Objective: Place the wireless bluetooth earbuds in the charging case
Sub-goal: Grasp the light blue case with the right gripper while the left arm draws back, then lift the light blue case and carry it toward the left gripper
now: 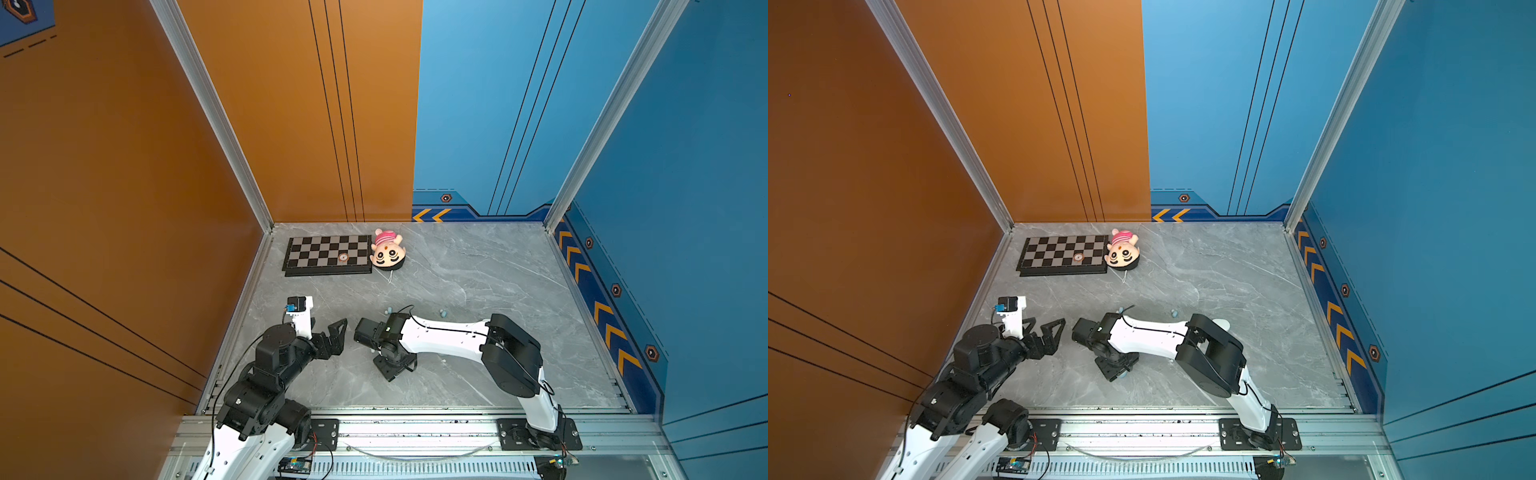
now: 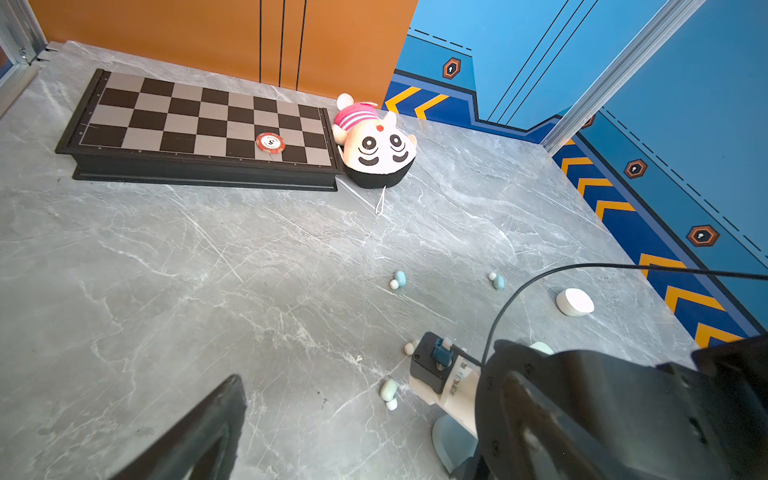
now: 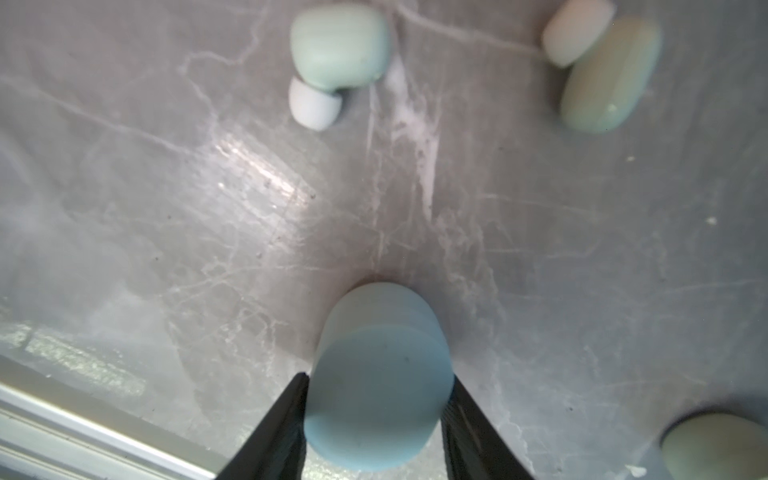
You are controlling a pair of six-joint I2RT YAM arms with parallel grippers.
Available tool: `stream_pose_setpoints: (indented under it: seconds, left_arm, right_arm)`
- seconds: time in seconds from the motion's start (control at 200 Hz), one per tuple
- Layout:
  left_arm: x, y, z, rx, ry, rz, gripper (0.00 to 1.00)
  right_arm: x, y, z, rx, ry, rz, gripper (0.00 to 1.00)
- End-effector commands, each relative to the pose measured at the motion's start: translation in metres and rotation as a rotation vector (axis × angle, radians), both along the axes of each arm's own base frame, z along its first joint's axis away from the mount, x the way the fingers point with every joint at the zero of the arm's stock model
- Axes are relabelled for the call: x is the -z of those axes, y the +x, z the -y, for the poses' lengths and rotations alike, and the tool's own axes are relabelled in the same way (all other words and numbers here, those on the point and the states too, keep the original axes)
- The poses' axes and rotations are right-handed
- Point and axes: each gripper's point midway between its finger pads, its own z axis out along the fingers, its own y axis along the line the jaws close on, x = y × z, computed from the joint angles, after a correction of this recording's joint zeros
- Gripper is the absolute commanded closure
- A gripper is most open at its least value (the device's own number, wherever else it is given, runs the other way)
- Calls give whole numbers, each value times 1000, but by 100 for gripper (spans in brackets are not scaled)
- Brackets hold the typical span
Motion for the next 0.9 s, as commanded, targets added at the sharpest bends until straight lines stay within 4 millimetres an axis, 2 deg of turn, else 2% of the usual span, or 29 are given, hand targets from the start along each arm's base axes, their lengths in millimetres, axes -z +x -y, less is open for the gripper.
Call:
stream_pose_setpoints:
  seconds: [0.0,0.155,0.31,0.335,0.496,0.716,0.896]
  left_arm:
    - [-6,-2,-1,11,10,10,4]
    - [-6,-1,0,14,18,8,4]
    - [-5,0,2,26,22,2,4]
    - [-5,0,3,32,24,0,4]
    - [-11,2,14,104,33,36,5]
    - [-28,12,37,220,4,156,7]
    - [-39,25,62,299,-104,126,8]
  right_arm:
    - [4,4,4,-17,-39,9,49]
    - [5,4,4,-24,-38,8,61]
    - [-5,8,8,-44,-21,14,64]
    - [-17,9,7,-48,8,24,65]
    - [-43,12,23,-161,68,19,70]
    - [-92,22,70,-337,208,45,76]
    - [-137,25,102,-478,410,166,77]
